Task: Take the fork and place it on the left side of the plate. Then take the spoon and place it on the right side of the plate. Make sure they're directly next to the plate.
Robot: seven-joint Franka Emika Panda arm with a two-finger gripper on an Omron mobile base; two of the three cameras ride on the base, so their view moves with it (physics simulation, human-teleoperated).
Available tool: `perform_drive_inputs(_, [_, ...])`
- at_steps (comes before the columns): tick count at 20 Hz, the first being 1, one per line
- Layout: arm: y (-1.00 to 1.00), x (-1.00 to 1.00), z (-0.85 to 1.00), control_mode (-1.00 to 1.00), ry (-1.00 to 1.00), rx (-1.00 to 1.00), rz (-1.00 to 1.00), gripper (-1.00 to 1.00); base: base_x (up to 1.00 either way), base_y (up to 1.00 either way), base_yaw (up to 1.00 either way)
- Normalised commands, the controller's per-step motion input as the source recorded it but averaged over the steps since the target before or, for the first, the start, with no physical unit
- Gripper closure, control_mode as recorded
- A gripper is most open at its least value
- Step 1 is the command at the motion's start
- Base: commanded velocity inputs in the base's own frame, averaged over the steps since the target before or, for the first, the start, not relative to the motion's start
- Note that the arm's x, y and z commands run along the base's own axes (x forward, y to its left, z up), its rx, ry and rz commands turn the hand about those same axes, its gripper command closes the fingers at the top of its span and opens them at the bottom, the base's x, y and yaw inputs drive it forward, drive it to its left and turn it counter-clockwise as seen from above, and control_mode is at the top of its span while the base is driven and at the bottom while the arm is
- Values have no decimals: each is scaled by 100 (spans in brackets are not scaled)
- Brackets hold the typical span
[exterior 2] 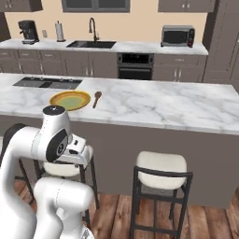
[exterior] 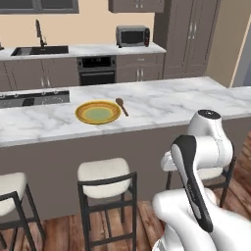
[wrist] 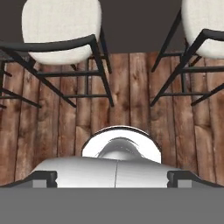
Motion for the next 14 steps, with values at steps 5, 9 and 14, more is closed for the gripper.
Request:
perform_drive_inputs(5, [0,0,0,100,0,0,0,-100,-84,5,5])
perform_drive_inputs(9, [0,0,0,100,0,0,0,-100,-24,59,0])
perform_drive_inputs(14, [0,0,0,100,0,0,0,-100,-3,100,0])
